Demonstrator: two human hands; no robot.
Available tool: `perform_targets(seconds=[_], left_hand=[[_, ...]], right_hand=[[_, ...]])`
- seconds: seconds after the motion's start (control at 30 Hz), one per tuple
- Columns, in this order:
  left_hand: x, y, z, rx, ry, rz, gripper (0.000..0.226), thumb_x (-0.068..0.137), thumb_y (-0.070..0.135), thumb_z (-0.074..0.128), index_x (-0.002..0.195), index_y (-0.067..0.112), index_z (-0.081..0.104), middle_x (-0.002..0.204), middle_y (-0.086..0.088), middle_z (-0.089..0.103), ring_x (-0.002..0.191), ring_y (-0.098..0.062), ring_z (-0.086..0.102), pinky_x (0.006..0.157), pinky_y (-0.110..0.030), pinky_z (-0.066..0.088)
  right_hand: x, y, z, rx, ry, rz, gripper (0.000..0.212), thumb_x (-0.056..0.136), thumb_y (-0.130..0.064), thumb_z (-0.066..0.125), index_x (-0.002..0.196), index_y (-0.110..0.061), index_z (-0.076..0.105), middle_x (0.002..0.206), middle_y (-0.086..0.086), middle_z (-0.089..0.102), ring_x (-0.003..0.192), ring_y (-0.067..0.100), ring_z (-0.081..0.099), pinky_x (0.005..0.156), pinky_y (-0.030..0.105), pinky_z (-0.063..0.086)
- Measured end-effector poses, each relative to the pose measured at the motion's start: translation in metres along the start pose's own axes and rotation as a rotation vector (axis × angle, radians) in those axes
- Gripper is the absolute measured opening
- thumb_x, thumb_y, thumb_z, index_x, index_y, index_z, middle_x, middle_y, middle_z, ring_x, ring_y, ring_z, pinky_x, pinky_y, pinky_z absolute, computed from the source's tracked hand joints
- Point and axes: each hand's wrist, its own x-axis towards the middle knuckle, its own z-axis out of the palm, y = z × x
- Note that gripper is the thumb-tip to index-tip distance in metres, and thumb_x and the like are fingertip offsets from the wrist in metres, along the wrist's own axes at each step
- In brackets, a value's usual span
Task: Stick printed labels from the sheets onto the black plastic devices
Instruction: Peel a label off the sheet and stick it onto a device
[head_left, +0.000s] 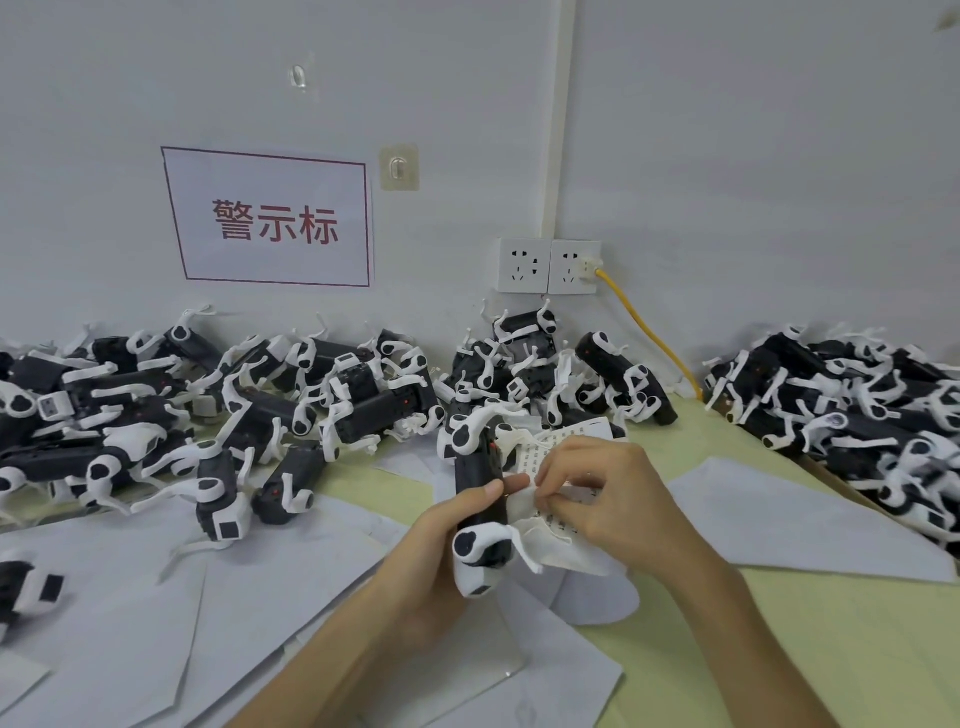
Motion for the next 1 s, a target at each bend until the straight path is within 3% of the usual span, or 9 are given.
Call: perform_targets(seconds=[0.1, 0.2, 0.27, 0.4, 0.57, 0.7, 0.8, 0.9, 1.0], left_hand=[[0.0, 0.001, -0.003, 0.005, 0.023, 0.01, 0.053, 0.08, 0.03, 0.075, 0.129, 0.01, 0.069, 0.126, -0.012, 0.072, 0.105, -0.025, 0.068, 0.096, -0.033, 0.042], [0.0, 0.004, -0.003, -0.004, 0.045, 0.024, 0.049, 0.081, 0.037, 0.07, 0.122, 0.012, 0.074, 0.117, -0.008, 0.075, 0.092, -0.019, 0.073, 0.079, -0.027, 0.052], [-0.002, 0.005, -0.002, 0.016, 0.053, 0.025, 0.045, 0.08, 0.037, 0.069, 0.116, 0.013, 0.077, 0.12, -0.008, 0.074, 0.092, -0.019, 0.072, 0.074, -0.024, 0.052], [-0.002, 0.003, 0.0, 0.008, 0.045, 0.003, 0.046, 0.087, 0.032, 0.065, 0.125, 0.008, 0.071, 0.127, -0.013, 0.071, 0.1, -0.023, 0.068, 0.08, -0.025, 0.05], [0.0, 0.0, -0.001, -0.018, 0.056, 0.009, 0.046, 0.074, 0.035, 0.072, 0.113, 0.012, 0.078, 0.13, -0.015, 0.069, 0.108, -0.026, 0.062, 0.097, -0.034, 0.039], [0.001, 0.001, -0.002, -0.006, 0.069, 0.004, 0.047, 0.077, 0.029, 0.078, 0.121, 0.011, 0.074, 0.131, -0.015, 0.068, 0.112, -0.027, 0.062, 0.101, -0.037, 0.038], [-0.002, 0.004, 0.002, -0.019, 0.105, 0.036, 0.044, 0.074, 0.03, 0.079, 0.115, 0.013, 0.077, 0.12, -0.006, 0.074, 0.102, -0.023, 0.066, 0.083, -0.028, 0.049], [-0.004, 0.006, 0.003, -0.036, 0.177, 0.134, 0.047, 0.062, 0.029, 0.082, 0.105, 0.011, 0.079, 0.088, 0.001, 0.075, 0.073, -0.012, 0.071, 0.062, -0.023, 0.053], [-0.005, 0.013, 0.0, -0.063, 0.156, 0.216, 0.036, 0.065, 0.022, 0.082, 0.099, 0.012, 0.08, 0.108, -0.001, 0.075, 0.092, -0.013, 0.071, 0.091, -0.031, 0.049]], right_hand=[[0.0, -0.004, -0.003, 0.119, -0.004, 0.04, 0.02, 0.077, -0.008, 0.079, 0.074, -0.027, 0.073, 0.084, -0.009, 0.073, 0.088, 0.015, 0.07, 0.083, 0.031, 0.056], [0.002, -0.005, -0.007, 0.225, 0.065, 0.116, 0.02, 0.08, -0.008, 0.081, 0.08, -0.027, 0.076, 0.083, -0.006, 0.075, 0.083, 0.012, 0.071, 0.079, 0.026, 0.056], [0.002, -0.003, -0.004, 0.135, 0.049, 0.159, 0.026, 0.079, -0.009, 0.083, 0.086, -0.033, 0.078, 0.085, -0.011, 0.075, 0.083, 0.008, 0.069, 0.076, 0.021, 0.053], [0.0, -0.001, 0.002, 0.005, 0.013, 0.139, 0.025, 0.077, -0.01, 0.085, 0.081, -0.034, 0.08, 0.083, -0.017, 0.071, 0.081, 0.01, 0.066, 0.069, 0.02, 0.049], [0.001, -0.001, 0.001, -0.034, -0.006, 0.073, 0.028, 0.076, -0.004, 0.084, 0.072, -0.031, 0.076, 0.082, -0.017, 0.069, 0.082, 0.011, 0.067, 0.073, 0.029, 0.051], [0.001, -0.005, -0.001, 0.112, -0.01, 0.077, 0.027, 0.079, -0.003, 0.081, 0.074, -0.029, 0.076, 0.084, -0.01, 0.072, 0.086, 0.014, 0.068, 0.081, 0.03, 0.051], [0.003, -0.008, -0.007, 0.374, 0.089, 0.074, 0.024, 0.086, -0.004, 0.077, 0.085, -0.027, 0.08, 0.092, -0.002, 0.076, 0.091, 0.019, 0.07, 0.084, 0.029, 0.055], [0.004, -0.008, -0.011, 0.509, 0.115, 0.113, 0.028, 0.092, -0.003, 0.067, 0.1, -0.027, 0.081, 0.103, -0.001, 0.078, 0.098, 0.014, 0.071, 0.086, 0.023, 0.053], [0.003, -0.008, -0.012, 0.578, 0.064, 0.137, 0.03, 0.093, -0.003, 0.065, 0.105, -0.026, 0.081, 0.107, 0.001, 0.077, 0.102, 0.011, 0.07, 0.085, 0.017, 0.05]])
